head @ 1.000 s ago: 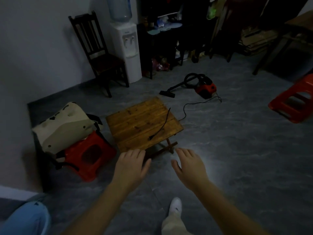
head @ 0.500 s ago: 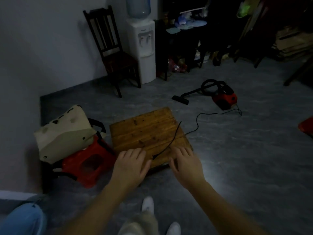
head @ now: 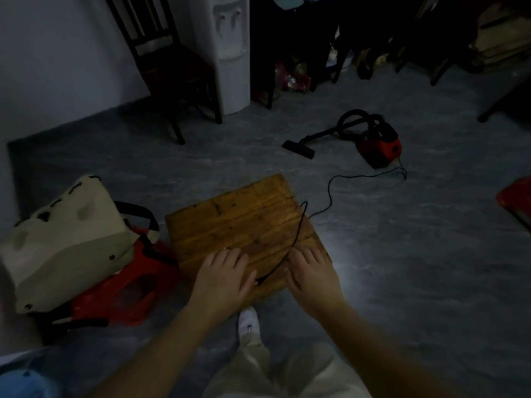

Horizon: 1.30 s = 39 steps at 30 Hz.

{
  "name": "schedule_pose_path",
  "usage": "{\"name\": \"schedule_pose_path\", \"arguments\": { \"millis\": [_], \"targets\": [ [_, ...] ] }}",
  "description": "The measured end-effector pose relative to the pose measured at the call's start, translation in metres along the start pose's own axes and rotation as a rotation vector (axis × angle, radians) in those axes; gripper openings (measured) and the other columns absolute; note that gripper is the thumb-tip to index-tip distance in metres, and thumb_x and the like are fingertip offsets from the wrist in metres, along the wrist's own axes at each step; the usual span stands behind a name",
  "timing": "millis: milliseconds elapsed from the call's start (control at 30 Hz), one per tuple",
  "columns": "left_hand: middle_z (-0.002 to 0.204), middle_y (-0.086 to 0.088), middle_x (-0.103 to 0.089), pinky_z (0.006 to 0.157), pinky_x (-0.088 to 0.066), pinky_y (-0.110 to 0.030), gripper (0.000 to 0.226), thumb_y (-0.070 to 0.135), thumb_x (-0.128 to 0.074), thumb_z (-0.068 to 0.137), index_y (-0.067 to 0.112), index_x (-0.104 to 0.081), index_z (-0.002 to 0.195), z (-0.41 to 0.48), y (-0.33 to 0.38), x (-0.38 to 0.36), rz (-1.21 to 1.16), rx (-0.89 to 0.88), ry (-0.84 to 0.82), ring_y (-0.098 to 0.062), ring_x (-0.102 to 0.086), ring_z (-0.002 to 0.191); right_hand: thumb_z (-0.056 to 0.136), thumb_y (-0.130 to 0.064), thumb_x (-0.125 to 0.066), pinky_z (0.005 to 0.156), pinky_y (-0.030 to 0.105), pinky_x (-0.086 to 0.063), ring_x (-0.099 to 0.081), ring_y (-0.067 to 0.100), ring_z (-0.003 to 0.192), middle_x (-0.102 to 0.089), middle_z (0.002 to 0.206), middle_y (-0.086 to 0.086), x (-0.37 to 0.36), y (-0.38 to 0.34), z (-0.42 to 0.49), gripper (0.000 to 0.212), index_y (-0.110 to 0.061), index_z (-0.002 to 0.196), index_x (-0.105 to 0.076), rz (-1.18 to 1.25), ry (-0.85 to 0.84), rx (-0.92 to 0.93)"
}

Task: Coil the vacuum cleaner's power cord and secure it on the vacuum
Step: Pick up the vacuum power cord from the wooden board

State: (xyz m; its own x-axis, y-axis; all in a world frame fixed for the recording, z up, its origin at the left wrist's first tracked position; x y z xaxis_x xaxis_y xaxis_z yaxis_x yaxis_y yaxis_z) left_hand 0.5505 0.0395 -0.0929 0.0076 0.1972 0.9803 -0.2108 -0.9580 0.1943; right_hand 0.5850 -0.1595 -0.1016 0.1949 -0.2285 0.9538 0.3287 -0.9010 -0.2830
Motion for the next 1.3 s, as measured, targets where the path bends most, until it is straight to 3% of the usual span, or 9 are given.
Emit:
{"name": "schedule_pose_path", "arguments": {
  "millis": [100,367,467,600,700,867,1000,1100,1300],
  "targets": [
    [0.117,-0.008,-0.068,0.087,-0.048,-0.041,0.046,0.046,-0.043,0.097,0.013,-0.068,0.116,0.015,-0.016,-0.019,-0.006,0.002,-0.067,-0.025,-0.063,0.103,0.097,-0.051,-0.034,0.1,0.038,-0.045,-0.051,0.019,0.122,-0.057,0.133,-0.003,-0.026,0.005,0.022,0.05,-0.022,0.134,-0.051,0.032,-0.065,0.001],
    [0.128,-0.01,-0.063,0.094,-0.047,-0.044,0.056,0.05,-0.028,0.099,0.014,-0.064,0.124,0.035,-0.05,-0.146,-0.07,0.084,-0.229,-0.027,-0.06,0.113,0.091,-0.042,-0.04,0.082,0.038,-0.048,-0.057,0.024,0.1,-0.063,0.108,0.002,-0.178,0.046,0.083,0.036,-0.017,0.108,-0.059,0.075,-0.26,0.05],
    [0.13,-0.01,-0.061,0.094,-0.048,-0.044,0.055,0.051,-0.031,0.096,0.016,-0.062,0.125,0.033,-0.063,-0.212,-0.061,0.096,-0.308,-0.027,-0.059,0.115,0.091,-0.035,-0.051,0.093,0.039,-0.044,-0.055,0.024,0.109,-0.061,0.116,0.002,-0.25,0.064,0.097,0.029,-0.02,0.114,-0.057,0.036,-0.39,0.073],
    [0.129,-0.007,-0.062,0.094,-0.045,-0.042,0.056,0.052,-0.025,0.097,0.018,-0.059,0.125,0.023,-0.081,-0.28,-0.068,0.144,-0.388,-0.025,-0.058,0.113,0.089,-0.028,-0.056,0.103,0.042,-0.04,-0.046,0.026,0.125,-0.051,0.135,0.003,-0.322,0.076,0.105,0.042,-0.022,0.131,-0.051,-0.015,-0.566,0.105],
    [0.126,-0.006,-0.063,0.089,-0.044,-0.04,0.055,0.051,-0.027,0.097,0.017,-0.06,0.125,0.015,-0.089,-0.307,-0.088,0.216,-0.386,-0.025,-0.06,0.107,0.087,-0.026,-0.059,0.098,0.044,-0.04,-0.048,0.03,0.119,-0.052,0.127,0.005,-0.345,0.083,0.112,0.037,-0.021,0.123,-0.055,-0.087,-0.527,0.105],
    [0.123,-0.003,-0.064,0.086,-0.046,-0.037,0.053,0.052,-0.032,0.097,0.017,-0.058,0.126,0.014,-0.087,-0.309,-0.158,0.299,-0.39,-0.022,-0.06,0.105,0.089,-0.032,-0.062,0.097,0.042,-0.035,-0.051,0.025,0.113,-0.061,0.113,0.0,-0.341,0.086,0.128,0.019,-0.024,0.106,-0.063,0.006,-0.474,0.103],
    [0.127,0.002,-0.06,0.092,-0.048,-0.035,0.051,0.051,-0.032,0.096,0.021,-0.051,0.133,0.036,-0.078,-0.279,-0.247,0.288,-0.398,-0.016,-0.057,0.113,0.087,-0.032,-0.065,0.089,0.035,-0.044,-0.054,0.02,0.106,-0.062,0.109,-0.002,-0.307,0.081,0.134,0.017,-0.025,0.102,-0.065,0.23,-0.485,0.08],
    [0.122,0.006,-0.062,0.09,-0.049,-0.03,0.041,0.045,-0.046,0.097,0.025,-0.052,0.133,0.062,-0.066,-0.243,-0.275,0.206,-0.379,-0.011,-0.058,0.109,0.088,-0.029,-0.066,0.08,0.029,-0.048,-0.058,0.015,0.097,-0.061,0.107,-0.006,-0.26,0.078,0.136,0.016,-0.024,0.103,-0.066,0.337,-0.447,0.051],
    [0.114,0.006,-0.068,0.082,-0.055,-0.031,0.033,0.037,-0.06,0.093,0.023,-0.063,0.123,0.12,-0.033,-0.145,-0.341,0.064,-0.276,-0.011,-0.063,0.101,0.088,-0.019,-0.065,0.067,0.024,-0.039,-0.054,0.009,0.086,-0.053,0.095,-0.012,-0.127,0.086,0.141,0.008,-0.019,0.095,-0.068,0.424,-0.211,0.007]
  ]
}}
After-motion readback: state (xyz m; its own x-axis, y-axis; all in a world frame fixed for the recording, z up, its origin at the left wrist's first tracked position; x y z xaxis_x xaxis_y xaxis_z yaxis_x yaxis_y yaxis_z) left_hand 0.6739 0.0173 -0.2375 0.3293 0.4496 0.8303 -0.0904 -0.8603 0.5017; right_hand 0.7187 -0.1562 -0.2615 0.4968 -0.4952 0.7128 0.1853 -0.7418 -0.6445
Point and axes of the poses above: each hand's wrist, its own z-axis towards the middle knuckle, its own x-axis out of the back of the hand, y = z × x, the point moved 5 cm from there along z, towards the middle knuckle
